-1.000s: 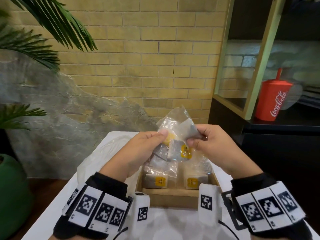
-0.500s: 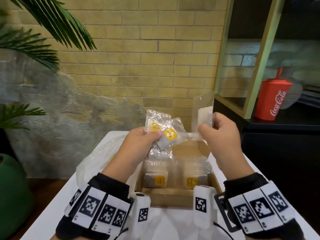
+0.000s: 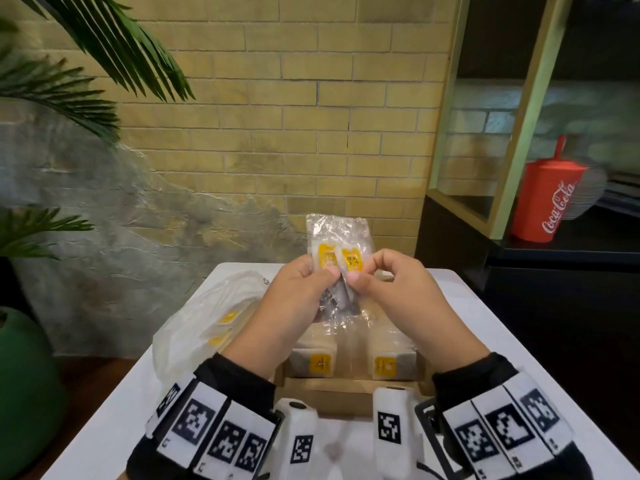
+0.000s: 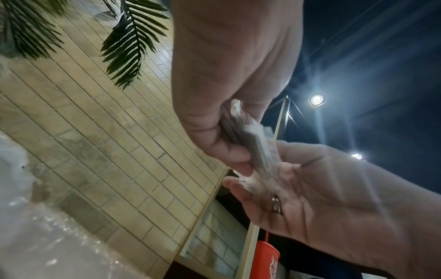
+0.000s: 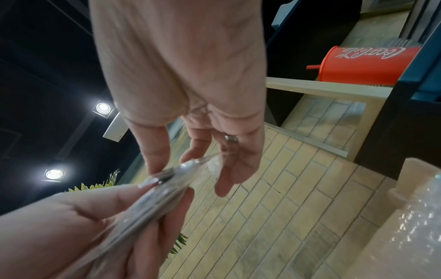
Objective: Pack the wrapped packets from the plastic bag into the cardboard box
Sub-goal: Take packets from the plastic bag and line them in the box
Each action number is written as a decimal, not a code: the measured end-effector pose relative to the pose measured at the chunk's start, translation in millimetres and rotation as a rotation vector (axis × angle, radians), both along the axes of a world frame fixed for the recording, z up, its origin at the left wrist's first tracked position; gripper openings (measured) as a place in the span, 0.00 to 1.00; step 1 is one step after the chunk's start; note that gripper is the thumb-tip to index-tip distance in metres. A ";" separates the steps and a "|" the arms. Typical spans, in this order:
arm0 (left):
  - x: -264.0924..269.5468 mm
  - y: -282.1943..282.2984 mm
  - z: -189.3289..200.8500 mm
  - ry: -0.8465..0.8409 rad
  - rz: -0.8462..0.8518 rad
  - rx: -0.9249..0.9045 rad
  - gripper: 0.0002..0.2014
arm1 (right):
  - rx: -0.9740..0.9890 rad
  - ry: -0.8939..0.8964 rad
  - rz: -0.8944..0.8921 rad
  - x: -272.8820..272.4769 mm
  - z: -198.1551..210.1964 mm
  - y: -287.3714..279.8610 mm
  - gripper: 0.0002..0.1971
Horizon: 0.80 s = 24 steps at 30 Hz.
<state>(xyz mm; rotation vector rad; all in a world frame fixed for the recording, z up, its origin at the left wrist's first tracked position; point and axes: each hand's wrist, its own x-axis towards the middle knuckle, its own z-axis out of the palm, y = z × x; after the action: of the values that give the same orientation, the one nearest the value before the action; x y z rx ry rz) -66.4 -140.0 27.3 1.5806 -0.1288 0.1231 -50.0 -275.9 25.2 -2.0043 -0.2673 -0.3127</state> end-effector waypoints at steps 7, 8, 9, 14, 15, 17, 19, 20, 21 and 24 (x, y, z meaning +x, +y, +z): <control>7.1 0.7 -4.5 -0.054 0.139 -0.112 0.09 | 0.227 0.092 -0.028 3.7 1.0 -4.6 0.35; 6.2 0.0 -4.1 -0.063 0.153 -0.128 0.09 | 0.275 0.138 0.012 3.7 0.8 -4.9 0.33; 4.8 -1.5 -3.1 -0.076 0.155 -0.142 0.08 | 0.316 0.186 0.060 2.7 1.2 -4.8 0.27; 2.5 -4.8 -6.9 -0.101 0.052 -0.033 0.06 | 0.425 0.228 0.170 -0.3 -2.0 -4.5 0.08; 3.0 -3.9 -8.6 -0.101 0.036 -0.004 0.07 | 0.430 0.206 0.155 0.1 -1.5 -5.4 0.07; 4.2 -1.4 -10.5 -0.098 0.032 0.059 0.08 | 0.425 0.157 0.114 0.5 -0.7 -6.9 0.08; 5.2 0.7 -11.7 -0.094 0.026 0.105 0.08 | 0.435 0.116 0.084 1.5 -0.6 -7.8 0.07; 5.5 1.1 -11.6 -0.089 0.012 0.111 0.07 | 0.439 0.105 0.075 2.2 -0.7 -8.0 0.06; 5.3 0.6 -10.6 -0.081 -0.002 0.102 0.06 | 0.442 0.100 0.071 2.9 -0.8 -8.1 0.05; 6.5 -1.1 -7.3 -0.004 0.025 0.001 0.09 | 0.463 0.095 0.058 5.0 -0.3 -9.2 0.02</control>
<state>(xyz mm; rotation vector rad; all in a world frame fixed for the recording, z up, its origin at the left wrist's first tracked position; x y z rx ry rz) -60.0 -141.1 20.0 1.5832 -0.1127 0.1456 -45.0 -285.2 24.9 -1.5464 -0.1732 -0.2183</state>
